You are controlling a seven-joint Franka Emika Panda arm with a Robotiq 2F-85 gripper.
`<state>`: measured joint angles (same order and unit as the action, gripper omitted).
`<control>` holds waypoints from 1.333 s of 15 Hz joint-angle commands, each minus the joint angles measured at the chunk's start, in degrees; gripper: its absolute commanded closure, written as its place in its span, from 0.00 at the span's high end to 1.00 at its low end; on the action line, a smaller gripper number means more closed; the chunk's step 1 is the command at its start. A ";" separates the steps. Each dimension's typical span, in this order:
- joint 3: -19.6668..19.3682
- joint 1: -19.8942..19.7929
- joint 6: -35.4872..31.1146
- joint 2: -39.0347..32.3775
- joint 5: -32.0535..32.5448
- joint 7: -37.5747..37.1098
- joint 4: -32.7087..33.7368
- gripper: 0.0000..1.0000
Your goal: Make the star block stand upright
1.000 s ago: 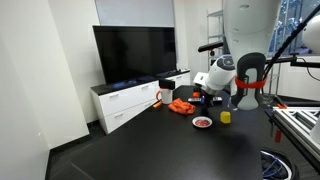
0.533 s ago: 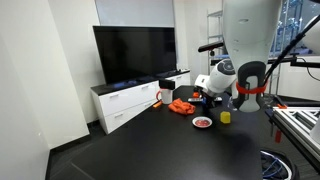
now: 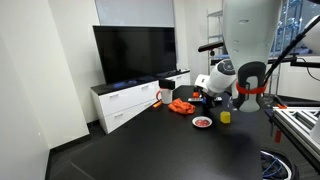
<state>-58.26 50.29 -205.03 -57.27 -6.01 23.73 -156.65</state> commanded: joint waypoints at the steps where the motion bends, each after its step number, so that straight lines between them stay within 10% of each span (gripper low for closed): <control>1: -0.10 -0.04 0.03 -0.15 0.40 -0.35 0.11 0.48; 12: -0.11 -0.03 0.04 -0.24 0.40 -0.36 0.14 0.48; 13: -0.11 -0.03 0.04 -0.24 0.40 -0.36 0.14 0.73; 15: -0.49 0.64 5.17 -0.35 1.42 -1.15 0.91 0.56; 20: -0.63 0.68 5.35 -0.42 1.46 -1.19 1.05 0.74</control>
<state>-58.51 50.89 -199.75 -57.40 -5.87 23.72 -155.71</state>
